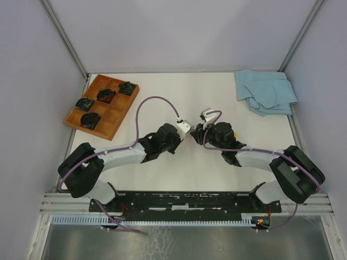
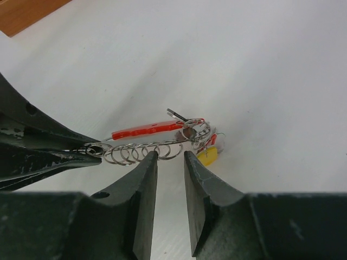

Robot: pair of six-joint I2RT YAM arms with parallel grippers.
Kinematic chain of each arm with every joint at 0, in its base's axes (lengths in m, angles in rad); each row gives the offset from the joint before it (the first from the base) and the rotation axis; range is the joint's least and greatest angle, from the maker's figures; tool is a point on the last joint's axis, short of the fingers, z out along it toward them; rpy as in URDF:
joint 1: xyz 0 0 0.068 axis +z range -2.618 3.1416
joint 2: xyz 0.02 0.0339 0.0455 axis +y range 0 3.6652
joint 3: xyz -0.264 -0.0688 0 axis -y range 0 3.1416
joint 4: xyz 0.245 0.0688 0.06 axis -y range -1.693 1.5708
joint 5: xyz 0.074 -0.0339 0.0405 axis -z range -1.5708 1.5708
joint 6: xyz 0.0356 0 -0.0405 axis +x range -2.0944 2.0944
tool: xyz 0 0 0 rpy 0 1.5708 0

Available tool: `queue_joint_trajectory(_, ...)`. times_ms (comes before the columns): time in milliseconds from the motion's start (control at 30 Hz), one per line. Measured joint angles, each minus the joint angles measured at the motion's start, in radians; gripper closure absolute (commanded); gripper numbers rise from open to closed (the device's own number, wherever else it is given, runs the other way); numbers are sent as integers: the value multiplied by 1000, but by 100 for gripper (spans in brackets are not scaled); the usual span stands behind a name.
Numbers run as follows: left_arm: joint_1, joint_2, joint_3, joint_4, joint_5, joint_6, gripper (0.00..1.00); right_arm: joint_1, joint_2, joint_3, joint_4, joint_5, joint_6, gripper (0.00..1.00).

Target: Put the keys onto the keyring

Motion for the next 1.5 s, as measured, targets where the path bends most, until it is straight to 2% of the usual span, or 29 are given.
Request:
queue_joint_trajectory(400,0,0,2,-4,0,0,97,10,42,1,11,-50,-16,61)
queue_joint_trajectory(833,0,0,4,-4,0,0,97,16,23,-20,78,51,-13,67)
queue_joint_trajectory(1500,0,0,10,-23,2,0,97,20,4,0,-5,114,-46,77)
